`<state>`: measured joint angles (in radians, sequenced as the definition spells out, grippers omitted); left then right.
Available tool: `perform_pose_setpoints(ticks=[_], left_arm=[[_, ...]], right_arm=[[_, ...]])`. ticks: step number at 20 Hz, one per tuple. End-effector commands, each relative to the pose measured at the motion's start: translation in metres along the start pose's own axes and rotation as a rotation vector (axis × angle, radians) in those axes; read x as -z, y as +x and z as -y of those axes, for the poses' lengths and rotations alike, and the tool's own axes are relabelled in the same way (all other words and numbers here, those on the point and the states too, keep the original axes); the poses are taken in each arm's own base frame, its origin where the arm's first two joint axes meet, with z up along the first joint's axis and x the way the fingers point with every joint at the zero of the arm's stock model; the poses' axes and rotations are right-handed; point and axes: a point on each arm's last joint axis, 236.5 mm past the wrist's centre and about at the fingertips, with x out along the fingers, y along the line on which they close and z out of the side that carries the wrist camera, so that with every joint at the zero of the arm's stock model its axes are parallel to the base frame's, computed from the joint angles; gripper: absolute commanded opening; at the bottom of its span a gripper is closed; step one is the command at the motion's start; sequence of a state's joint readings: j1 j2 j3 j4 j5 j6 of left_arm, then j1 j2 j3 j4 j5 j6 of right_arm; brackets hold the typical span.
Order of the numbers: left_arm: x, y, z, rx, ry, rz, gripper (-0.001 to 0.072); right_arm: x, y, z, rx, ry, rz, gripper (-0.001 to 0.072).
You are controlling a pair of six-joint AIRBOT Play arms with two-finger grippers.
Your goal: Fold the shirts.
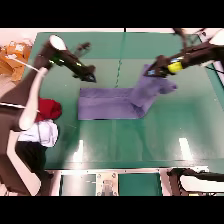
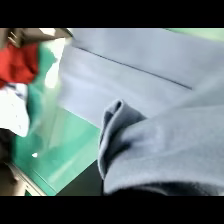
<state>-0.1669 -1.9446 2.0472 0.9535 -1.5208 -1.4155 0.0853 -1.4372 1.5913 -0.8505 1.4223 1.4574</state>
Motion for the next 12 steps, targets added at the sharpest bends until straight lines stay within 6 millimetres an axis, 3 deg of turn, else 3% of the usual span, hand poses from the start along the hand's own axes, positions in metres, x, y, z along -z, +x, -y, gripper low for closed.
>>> perform_pose_setpoints(ticks=[1, 3, 5, 6, 7, 8, 9, 10, 12], left_arm=[[0.004, -0.078, -0.048, -0.099, -0.077, 0.075, 0.0024], [0.005, -0.101, -0.063, -0.115, -0.108, 0.11, 0.0024], [0.008, -0.116, -0.08, -0.126, -0.143, 0.133, 0.0025], [0.013, -0.121, -0.086, -0.126, -0.16, 0.124, 0.0025], [0.019, -0.124, -0.091, -0.125, -0.174, 0.11, 0.0024], [0.025, -0.128, -0.095, -0.124, -0.187, 0.096, 0.0025], [0.026, -0.131, -0.099, -0.125, -0.196, 0.099, 0.0025], [0.027, -0.133, -0.103, -0.128, -0.203, 0.105, 0.0024], [0.026, -0.136, -0.108, -0.137, -0.205, 0.114, 0.0024]], right_arm=[[-0.012, 0.087, -0.068, -0.065, -0.037, 0.054, 0.0019], [-0.003, 0.167, -0.106, -0.122, -0.031, 0.062, 0.0041], [0.002, 0.247, -0.142, -0.203, 0.046, 0.151, 0.0336], [0.002, 0.279, -0.148, -0.21, 0.086, 0.216, 0.0424], [0.004, 0.294, -0.145, -0.203, 0.102, 0.24, 0.0425], [0.006, 0.295, -0.137, -0.194, 0.105, 0.214, 0.0383], [0.004, 0.282, -0.126, -0.188, 0.087, 0.166, 0.0272], [0.001, 0.26, -0.112, -0.175, 0.04, 0.121, 0.0237], [-0.008, 0.199, -0.072, -0.128, -0.008, 0.039, 0.0237]])
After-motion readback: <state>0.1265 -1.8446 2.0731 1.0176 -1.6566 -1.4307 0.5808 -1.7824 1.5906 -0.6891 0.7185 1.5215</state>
